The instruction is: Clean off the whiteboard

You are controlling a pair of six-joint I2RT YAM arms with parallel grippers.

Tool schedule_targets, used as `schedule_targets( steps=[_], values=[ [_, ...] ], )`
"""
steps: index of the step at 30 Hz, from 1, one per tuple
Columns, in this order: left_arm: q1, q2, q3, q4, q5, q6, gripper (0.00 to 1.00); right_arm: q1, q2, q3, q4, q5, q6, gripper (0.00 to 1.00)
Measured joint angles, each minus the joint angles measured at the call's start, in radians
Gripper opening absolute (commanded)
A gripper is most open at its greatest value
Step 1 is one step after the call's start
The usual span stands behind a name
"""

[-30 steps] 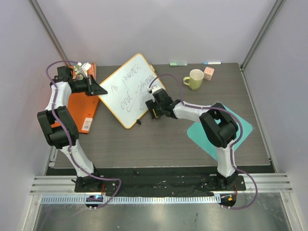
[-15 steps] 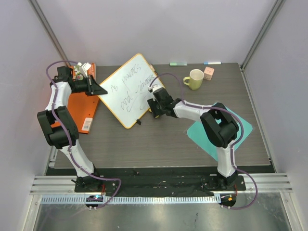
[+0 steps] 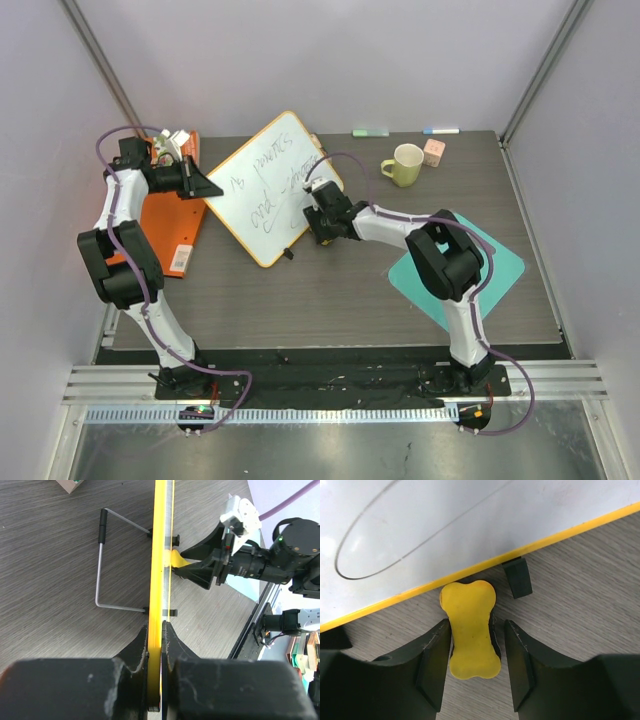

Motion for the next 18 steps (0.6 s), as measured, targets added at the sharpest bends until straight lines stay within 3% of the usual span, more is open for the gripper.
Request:
schedule_targets(
  steps=[4, 8, 18],
  values=[
    [-0.002, 0.001, 0.006, -0.007, -0.002, 0.003, 0.00, 0.002, 0.013, 0.022, -0.025, 0.008, 0.008, 0.36],
    [-0.002, 0.002, 0.007, -0.010, -0.002, 0.007, 0.00, 0.002, 0.035, 0.067, -0.066, 0.036, 0.022, 0.12],
    [-0.002, 0.004, 0.014, -0.023, -0.005, 0.013, 0.00, 0.012, -0.011, 0.020, -0.070, 0.083, 0.049, 0.03]
  ],
)
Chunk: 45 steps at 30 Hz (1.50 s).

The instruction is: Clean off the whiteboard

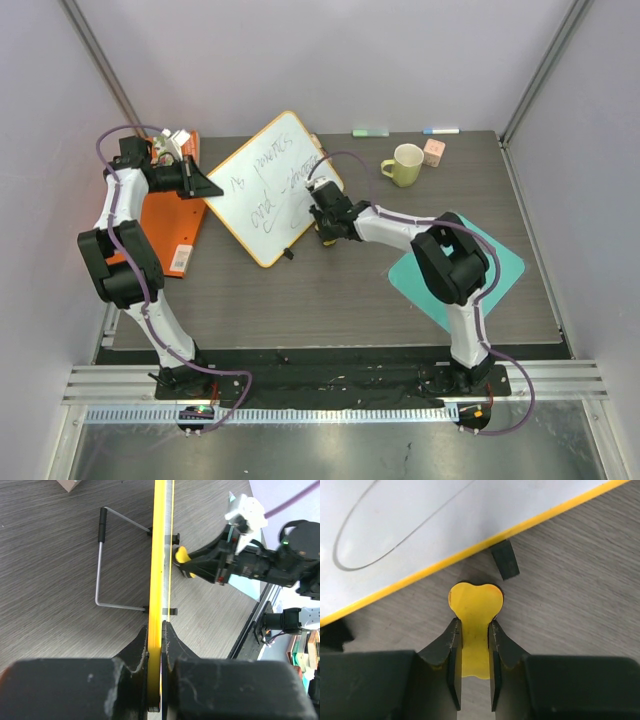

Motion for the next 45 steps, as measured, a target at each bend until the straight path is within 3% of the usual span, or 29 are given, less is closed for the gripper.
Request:
schedule_targets(
  steps=[6, 10, 20, 36, 45],
  values=[
    [-0.001, 0.000, 0.003, -0.006, -0.003, 0.001, 0.00, 0.000, -0.163, -0.121, 0.142, -0.053, 0.016, 0.02],
    [-0.004, 0.000, 0.010, -0.014, -0.006, 0.004, 0.00, 0.000, -0.200, -0.106, 0.286, -0.106, 0.029, 0.02],
    [-0.005, 0.024, 0.042, -0.043, -0.007, 0.006, 0.00, 0.101, 0.075, 0.281, 0.375, -0.126, -0.010, 0.01],
    [-0.003, 0.026, 0.044, -0.058, -0.006, 0.018, 0.00, 0.225, 0.150, 0.363, 0.426, 0.035, -0.061, 0.01],
    [0.001, 0.031, 0.044, -0.058, -0.008, 0.017, 0.00, 0.217, 0.150, 0.280, 0.504, 0.151, 0.011, 0.01]
  ],
)
